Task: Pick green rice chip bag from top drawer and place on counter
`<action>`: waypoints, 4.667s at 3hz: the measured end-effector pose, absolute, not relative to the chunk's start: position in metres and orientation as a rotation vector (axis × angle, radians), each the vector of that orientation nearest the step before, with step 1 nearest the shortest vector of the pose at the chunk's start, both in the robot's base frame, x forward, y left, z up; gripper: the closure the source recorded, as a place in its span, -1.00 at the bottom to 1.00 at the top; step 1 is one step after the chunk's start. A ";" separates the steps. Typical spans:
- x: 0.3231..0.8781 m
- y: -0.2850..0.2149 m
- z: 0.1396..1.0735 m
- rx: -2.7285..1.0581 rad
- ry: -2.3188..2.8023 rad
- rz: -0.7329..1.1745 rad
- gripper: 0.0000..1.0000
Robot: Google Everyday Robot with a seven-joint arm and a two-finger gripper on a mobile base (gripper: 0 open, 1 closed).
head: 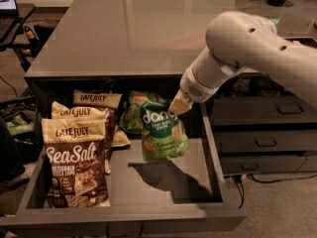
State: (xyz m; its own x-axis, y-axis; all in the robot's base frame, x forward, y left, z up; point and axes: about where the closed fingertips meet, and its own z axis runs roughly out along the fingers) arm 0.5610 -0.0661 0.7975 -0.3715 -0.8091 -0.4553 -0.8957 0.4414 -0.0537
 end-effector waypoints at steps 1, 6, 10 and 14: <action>0.571 -0.068 0.842 -1.416 2.265 0.232 1.00; 0.632 -0.044 0.972 -1.478 2.098 0.029 1.00; 0.704 -0.001 0.983 -1.663 1.987 0.078 1.00; 0.771 0.004 0.995 -1.711 1.939 -0.104 1.00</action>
Offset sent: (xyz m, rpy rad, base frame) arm 0.0324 0.0039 0.1242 -0.0656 -0.1300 -0.0190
